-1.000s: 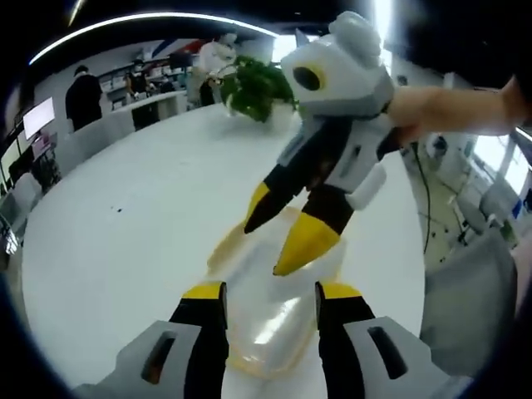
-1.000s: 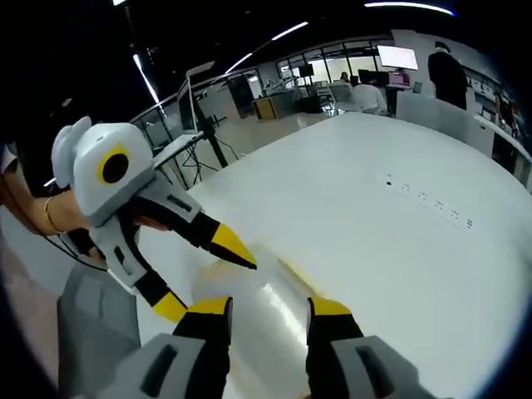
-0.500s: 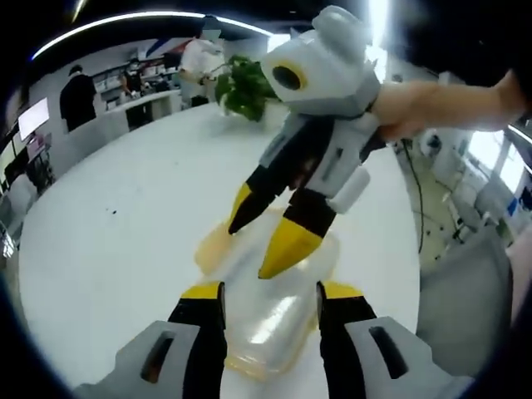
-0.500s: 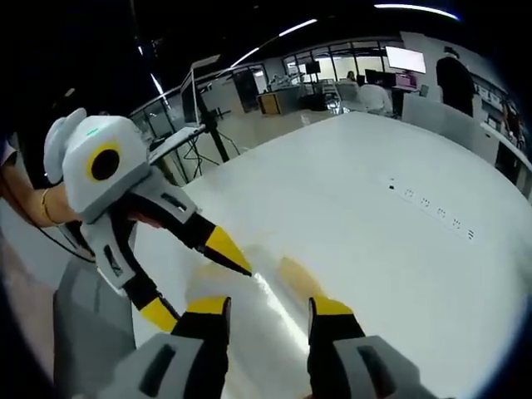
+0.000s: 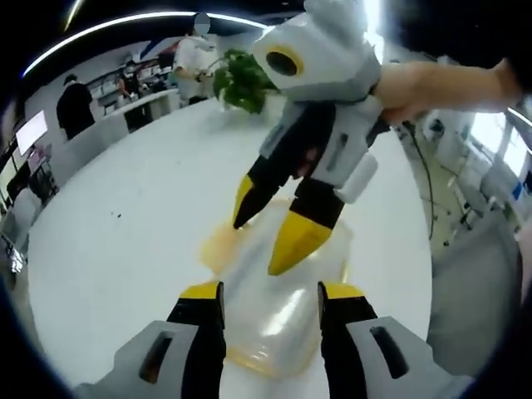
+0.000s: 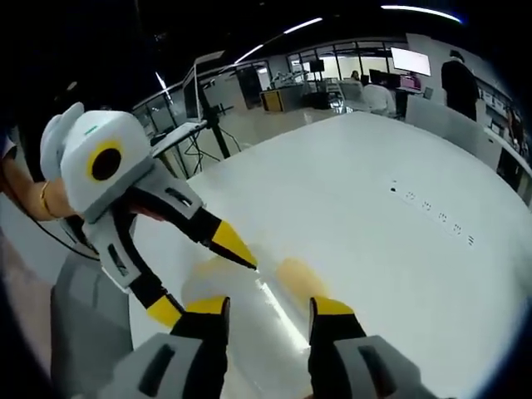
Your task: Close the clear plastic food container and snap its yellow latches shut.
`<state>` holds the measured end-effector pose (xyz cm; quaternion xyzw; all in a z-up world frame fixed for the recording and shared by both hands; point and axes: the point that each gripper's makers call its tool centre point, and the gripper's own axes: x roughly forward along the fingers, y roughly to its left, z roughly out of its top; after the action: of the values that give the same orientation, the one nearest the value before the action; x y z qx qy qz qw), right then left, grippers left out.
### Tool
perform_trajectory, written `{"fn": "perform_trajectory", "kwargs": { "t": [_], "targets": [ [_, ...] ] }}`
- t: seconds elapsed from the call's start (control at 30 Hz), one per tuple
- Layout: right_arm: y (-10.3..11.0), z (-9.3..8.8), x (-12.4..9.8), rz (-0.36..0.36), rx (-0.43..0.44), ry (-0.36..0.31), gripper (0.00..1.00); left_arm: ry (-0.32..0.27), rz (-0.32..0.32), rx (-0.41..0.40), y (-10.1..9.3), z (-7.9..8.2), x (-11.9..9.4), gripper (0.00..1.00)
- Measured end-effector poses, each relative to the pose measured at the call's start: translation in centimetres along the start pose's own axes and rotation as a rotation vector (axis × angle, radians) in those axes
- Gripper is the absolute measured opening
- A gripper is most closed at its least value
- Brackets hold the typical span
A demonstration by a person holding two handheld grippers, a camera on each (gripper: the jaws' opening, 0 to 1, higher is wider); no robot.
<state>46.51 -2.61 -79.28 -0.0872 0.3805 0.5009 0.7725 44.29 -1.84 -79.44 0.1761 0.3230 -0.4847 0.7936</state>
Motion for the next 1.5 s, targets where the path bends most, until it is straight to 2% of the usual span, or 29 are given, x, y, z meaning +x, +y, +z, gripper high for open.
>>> {"fn": "perform_trajectory", "kwargs": {
  "t": [0.07, 0.17, 0.47, 0.6, 0.77, 1.03, 1.3, 1.5],
  "targets": [
    [-0.1, -0.1, 0.1, -0.001, -0.001, 0.004, 0.36, -0.005, -0.005, 0.005, -0.1, 0.1, -0.1, 0.43],
    [-0.1, 0.0, 0.2, 0.003, -0.004, 0.006, 0.37, -0.008, -0.025, 0.022, -0.7, 0.2, 0.0, 0.51],
    [-0.1, 0.2, 0.7, 0.013, -0.016, 0.020, 0.39, 0.021, -0.061, 0.134, -2.7, -0.7, 0.3, 0.52],
    [-0.2, 0.1, 0.9, 0.019, -0.021, 0.033, 0.41, 0.036, -0.052, 0.184, -2.9, -1.1, 0.5, 0.51],
    [-0.5, -0.3, 1.3, 0.011, -0.068, 0.075, 0.41, 0.052, -0.030, 0.261, -3.1, -1.5, 0.9, 0.51],
    [-0.9, -0.9, 2.0, 0.047, -0.143, 0.172, 0.41, 0.052, -0.004, 0.282, -2.8, -1.5, 1.2, 0.51],
    [-0.6, -1.0, 2.1, 0.081, -0.164, 0.210, 0.38, 0.055, 0.004, 0.300, -2.7, -1.5, 1.4, 0.51],
    [-0.7, -1.0, 2.4, 0.096, -0.140, 0.265, 0.37, 0.060, 0.007, 0.295, -2.6, -1.5, 1.5, 0.50]
  ]
}}
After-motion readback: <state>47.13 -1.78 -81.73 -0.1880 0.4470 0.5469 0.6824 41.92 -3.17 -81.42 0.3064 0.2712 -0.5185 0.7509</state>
